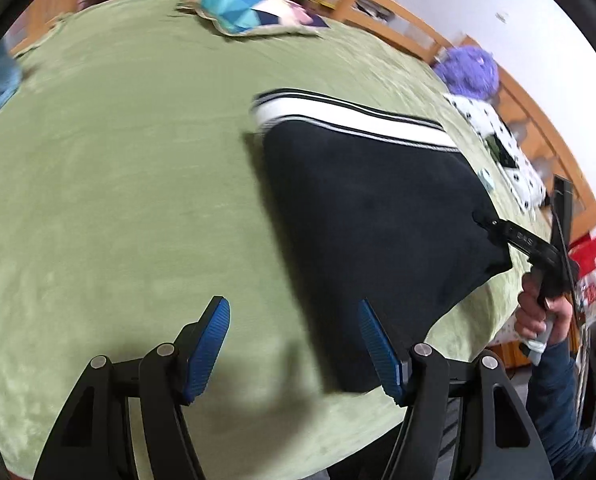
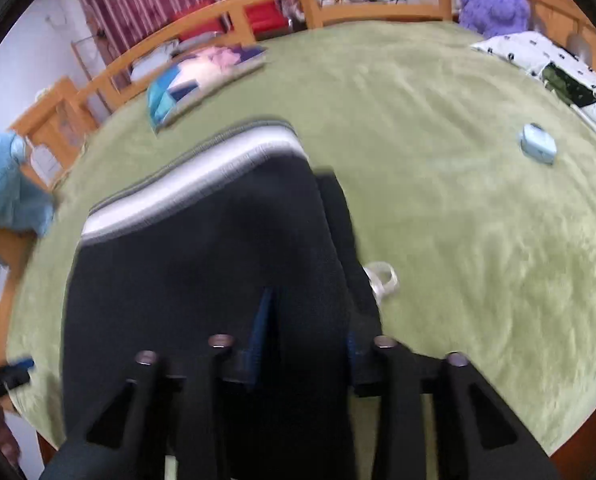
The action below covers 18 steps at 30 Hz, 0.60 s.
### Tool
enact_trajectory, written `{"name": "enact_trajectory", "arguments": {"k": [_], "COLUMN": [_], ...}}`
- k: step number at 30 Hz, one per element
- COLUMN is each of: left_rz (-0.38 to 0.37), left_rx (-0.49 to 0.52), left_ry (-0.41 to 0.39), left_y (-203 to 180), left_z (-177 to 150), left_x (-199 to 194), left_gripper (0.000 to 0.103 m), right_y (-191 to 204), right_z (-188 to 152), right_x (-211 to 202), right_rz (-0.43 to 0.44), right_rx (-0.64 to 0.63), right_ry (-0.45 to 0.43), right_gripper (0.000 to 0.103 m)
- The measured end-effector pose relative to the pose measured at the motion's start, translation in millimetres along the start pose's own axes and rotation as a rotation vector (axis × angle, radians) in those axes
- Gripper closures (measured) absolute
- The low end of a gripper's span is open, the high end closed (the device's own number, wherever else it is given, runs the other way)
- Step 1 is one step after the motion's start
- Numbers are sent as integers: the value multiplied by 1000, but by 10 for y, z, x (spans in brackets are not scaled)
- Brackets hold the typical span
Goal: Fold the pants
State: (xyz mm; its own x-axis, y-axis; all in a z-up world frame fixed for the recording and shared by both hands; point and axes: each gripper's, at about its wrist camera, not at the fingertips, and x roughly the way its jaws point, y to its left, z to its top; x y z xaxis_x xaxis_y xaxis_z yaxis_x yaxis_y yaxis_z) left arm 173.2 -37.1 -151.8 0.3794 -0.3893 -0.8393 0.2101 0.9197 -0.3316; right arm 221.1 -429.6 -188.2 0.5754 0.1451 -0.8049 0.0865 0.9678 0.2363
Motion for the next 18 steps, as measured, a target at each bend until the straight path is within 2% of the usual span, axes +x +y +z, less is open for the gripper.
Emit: {"name": "enact_trajectory", "arguments": {"k": [3, 5, 6, 8, 10, 12, 14, 16, 18], "left_rz": [-13, -24, -27, -25, 18, 35, 15, 1, 14], "left_rx": [32, 35, 32, 34, 43, 41, 35, 42, 69], "left_ry": [3, 8, 21, 76, 151, 206, 195, 178, 128], "left_y": [-210, -320, -362, -421, -476, -497, -492, -496, -508], "left_z": [55, 55, 36, -28, -162, -238, -226, -179, -91], "left_x": [61, 138, 197, 386, 655, 810, 753, 650, 526], "left_gripper": [38, 38, 38, 38, 38, 35, 35, 37, 37], "right_y": [-41, -39, -7, 27, -57, -254, -366, -402, -433], "right_z": [-96, -172, -213, -311, -439, -588, -570, -491, -351], "right_x": [-309, -516, -531, -392, -132, 24, -8, -100, -293], "right_rz": [-5, 53, 79, 61, -41, 16, 71, 66, 68], "right_rx": [27, 41, 28, -20, -63, -5, 35, 29, 18], "right_ry": [-107, -199, -204, -163, -81, -17, 3, 4, -79], "right_gripper": [67, 64, 64, 64, 63, 62, 62, 62, 62]}}
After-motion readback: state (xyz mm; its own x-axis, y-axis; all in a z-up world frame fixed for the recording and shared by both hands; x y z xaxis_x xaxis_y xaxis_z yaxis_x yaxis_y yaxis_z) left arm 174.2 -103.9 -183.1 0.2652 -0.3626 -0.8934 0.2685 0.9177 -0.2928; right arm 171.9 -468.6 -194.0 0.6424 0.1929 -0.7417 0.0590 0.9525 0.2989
